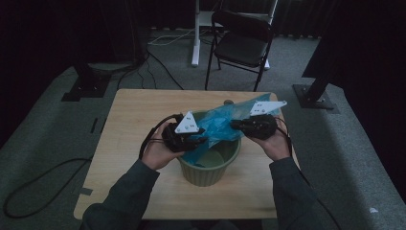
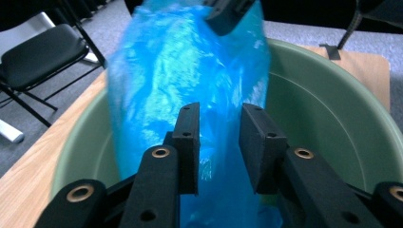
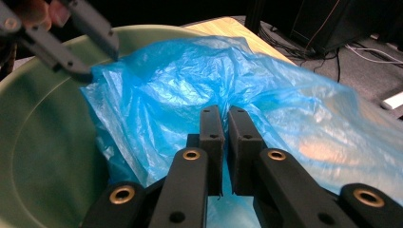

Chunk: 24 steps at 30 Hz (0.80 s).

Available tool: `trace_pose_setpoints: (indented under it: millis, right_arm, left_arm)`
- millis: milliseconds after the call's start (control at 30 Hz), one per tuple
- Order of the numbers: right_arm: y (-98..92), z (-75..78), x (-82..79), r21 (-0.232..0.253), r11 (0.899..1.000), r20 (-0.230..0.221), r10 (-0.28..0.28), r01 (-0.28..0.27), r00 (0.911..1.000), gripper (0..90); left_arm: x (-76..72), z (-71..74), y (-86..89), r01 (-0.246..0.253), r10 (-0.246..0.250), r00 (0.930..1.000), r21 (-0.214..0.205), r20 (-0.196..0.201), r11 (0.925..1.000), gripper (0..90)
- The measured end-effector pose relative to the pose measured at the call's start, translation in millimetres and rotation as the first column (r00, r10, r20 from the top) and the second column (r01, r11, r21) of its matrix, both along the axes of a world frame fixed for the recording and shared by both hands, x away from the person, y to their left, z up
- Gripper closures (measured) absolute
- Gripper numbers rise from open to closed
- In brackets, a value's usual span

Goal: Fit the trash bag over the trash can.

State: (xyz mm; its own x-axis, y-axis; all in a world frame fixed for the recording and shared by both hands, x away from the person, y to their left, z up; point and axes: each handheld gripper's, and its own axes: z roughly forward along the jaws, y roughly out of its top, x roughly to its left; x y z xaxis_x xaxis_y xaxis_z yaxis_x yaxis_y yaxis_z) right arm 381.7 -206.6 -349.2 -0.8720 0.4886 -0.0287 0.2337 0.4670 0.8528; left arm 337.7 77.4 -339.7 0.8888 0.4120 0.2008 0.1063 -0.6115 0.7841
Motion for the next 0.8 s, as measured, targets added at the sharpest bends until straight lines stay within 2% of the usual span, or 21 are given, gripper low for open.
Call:
trace_pose_setpoints:
  millis: [67, 200, 300, 400, 600, 667, 733, 767, 800]
  right_arm:
    - [-3.8, 1.1, -2.4, -0.004, 1.000, 0.010, -0.008, 0.008, 0.9999, 86.4]
    - [-8.3, 1.7, -3.0, 0.014, 1.000, 0.007, -0.002, 0.002, 1.0000, 87.2]
    - [-6.7, 0.9, -5.2, 0.012, 1.000, 0.010, 0.018, -0.018, 0.9998, 87.3]
    - [-3.6, 0.8, -6.3, 0.006, 1.000, 0.008, 0.029, -0.029, 0.9996, 87.3]
    - [-0.4, 3.1, -7.4, 0.010, 0.999, 0.014, 0.053, -0.053, 0.9985, 87.7]
    - [0.3, 3.3, -8.5, 0.011, 0.998, 0.013, 0.060, -0.060, 0.9981, 87.7]
    - [0.8, 3.3, -9.3, 0.010, 0.998, 0.016, 0.065, -0.065, 0.9978, 87.7]
    - [1.0, 3.3, -9.6, 0.009, 0.998, 0.016, 0.066, -0.066, 0.9977, 87.7]
    - [1.0, 3.3, -9.6, 0.009, 0.998, 0.016, 0.066, -0.066, 0.9977, 87.7]
  left_arm:
    - [0.7, 3.7, 4.7, -0.013, 0.013, 0.9999, -0.017, 0.003, 0.9998, 66.8]
    - [3.3, 6.2, 5.7, -0.023, 0.023, 0.9997, -0.020, 0.006, 0.9995, 65.0]
    - [9.3, 9.9, 0.4, -0.033, 0.033, 0.9994, -0.018, 0.007, 0.9993, 63.4]
    - [17.1, 11.9, -7.3, -0.048, 0.048, 0.9988, 0.001, -0.007, 0.9988, 61.6]
    - [29.6, 16.2, -26.1, -0.023, 0.024, 0.9994, 0.007, -0.025, 0.9997, 56.8]
    - [33.9, 16.0, -32.4, 0.000, 0.001, 0.9991, 0.011, -0.042, 0.9999, 57.8]
    - [37.4, 14.8, -38.5, -0.004, 0.006, 0.9986, 0.037, -0.053, 0.9993, 57.8]
    - [39.3, 12.5, -42.8, -0.004, 0.008, 0.9980, 0.055, -0.063, 0.9985, 61.7]
    - [39.3, 12.5, -42.8, -0.004, 0.008, 0.9980, 0.055, -0.063, 0.9985, 69.7]
